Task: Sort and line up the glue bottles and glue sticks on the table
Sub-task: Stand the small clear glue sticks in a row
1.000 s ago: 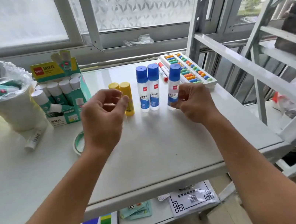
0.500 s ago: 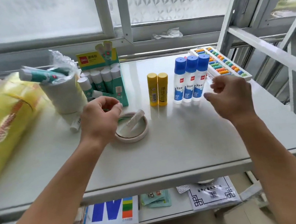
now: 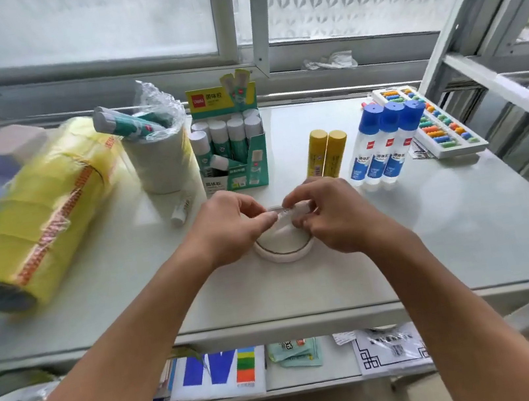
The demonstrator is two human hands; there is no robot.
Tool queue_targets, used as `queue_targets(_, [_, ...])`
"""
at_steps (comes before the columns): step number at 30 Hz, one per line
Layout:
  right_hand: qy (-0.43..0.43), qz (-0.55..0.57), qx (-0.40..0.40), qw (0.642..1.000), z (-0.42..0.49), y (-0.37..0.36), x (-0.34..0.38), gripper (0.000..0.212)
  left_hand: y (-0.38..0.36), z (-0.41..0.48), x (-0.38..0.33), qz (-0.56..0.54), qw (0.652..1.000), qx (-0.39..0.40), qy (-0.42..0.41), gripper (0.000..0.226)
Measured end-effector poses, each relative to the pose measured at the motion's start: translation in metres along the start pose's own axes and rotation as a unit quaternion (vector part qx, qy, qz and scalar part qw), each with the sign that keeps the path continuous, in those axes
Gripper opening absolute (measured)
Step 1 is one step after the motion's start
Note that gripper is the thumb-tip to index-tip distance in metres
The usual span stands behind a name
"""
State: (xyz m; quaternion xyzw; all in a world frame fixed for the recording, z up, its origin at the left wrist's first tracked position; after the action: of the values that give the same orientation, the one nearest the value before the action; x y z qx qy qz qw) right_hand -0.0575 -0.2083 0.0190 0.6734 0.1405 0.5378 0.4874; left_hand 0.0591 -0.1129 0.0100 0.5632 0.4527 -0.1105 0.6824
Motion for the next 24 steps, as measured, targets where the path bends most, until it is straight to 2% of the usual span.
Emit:
queue_targets(2, [0.0, 0.018, -0.008, 1.0, -0.001, 0.009, -0.002, 0.025, 0.021, 0.001, -0.001, 0.017, 0.996, -0.09, 0.0, 0.016])
queue_targets(5, [0.006, 0.078, -0.053, 0.996, -0.003, 0.03, 0.004, 0.026, 0.061, 0.0, -0.002, 0.054, 0.968, -0.245, 0.014, 0.015])
queue_targets(8, [0.002, 0.113, -0.146, 0.983, -0.003, 0.052, 0.007, 0.024, 0.081, 0.0, 0.003, 0.154, 0.945, -0.284, 0.059, 0.022])
queue_targets(9, [-0.001, 0.105, -0.175, 0.979, -0.001, 0.056, 0.008, 0.026, 0.082, 0.002, 0.009, 0.206, 0.937, -0.265, 0.093, 0.027])
queue_targets(12, [-0.007, 0.045, -0.234, 0.971, 0.005, 0.061, 0.012, 0.037, 0.072, 0.003, 0.039, 0.318, 0.911, -0.137, 0.223, 0.039])
queue_targets(14, [-0.011, 0.009, -0.256, 0.967, 0.009, 0.061, 0.015, 0.035, 0.067, 0.003, 0.05, 0.32, 0.912, -0.098, 0.238, 0.033])
queue_targets(16, [-0.007, -0.02, -0.261, 0.965, 0.012, 0.058, 0.018, 0.028, 0.069, 0.002, 0.055, 0.296, 0.923, -0.088, 0.229, 0.026])
queue_targets(18, [-0.001, -0.044, -0.258, 0.965, 0.015, 0.052, 0.018, 0.024, 0.074, 0.001, 0.059, 0.256, 0.937, -0.039, 0.232, 0.026])
queue_targets(20, [0.007, -0.057, -0.252, 0.966, 0.017, 0.046, 0.017, 0.024, 0.071, -0.003, 0.056, 0.144, 0.962, 0.035, 0.229, 0.018])
queue_targets(22, [0.017, -0.055, -0.253, 0.966, 0.016, 0.042, 0.017, 0.025, 0.067, -0.003, 0.038, 0.051, 0.979, 0.067, 0.184, 0.005])
queue_targets(24, [0.02, -0.046, -0.26, 0.964, 0.015, 0.04, 0.016, 0.026, 0.06, 0.004, 0.015, 0.005, 0.992, 0.061, 0.112, 0.003])
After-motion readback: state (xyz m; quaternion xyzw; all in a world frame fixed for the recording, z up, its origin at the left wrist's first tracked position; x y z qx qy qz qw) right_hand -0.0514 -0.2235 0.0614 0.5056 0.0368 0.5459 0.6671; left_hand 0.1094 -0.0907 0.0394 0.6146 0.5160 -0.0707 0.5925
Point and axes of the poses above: each hand's wrist, its own z-axis towards the middle knuckle, its own y-axis out of the back of the hand, x = y × z, the point moved 8 cm from there along z, towards the middle knuckle, and after that the axes turned 4 degrees about x, right-handed, at the moved point
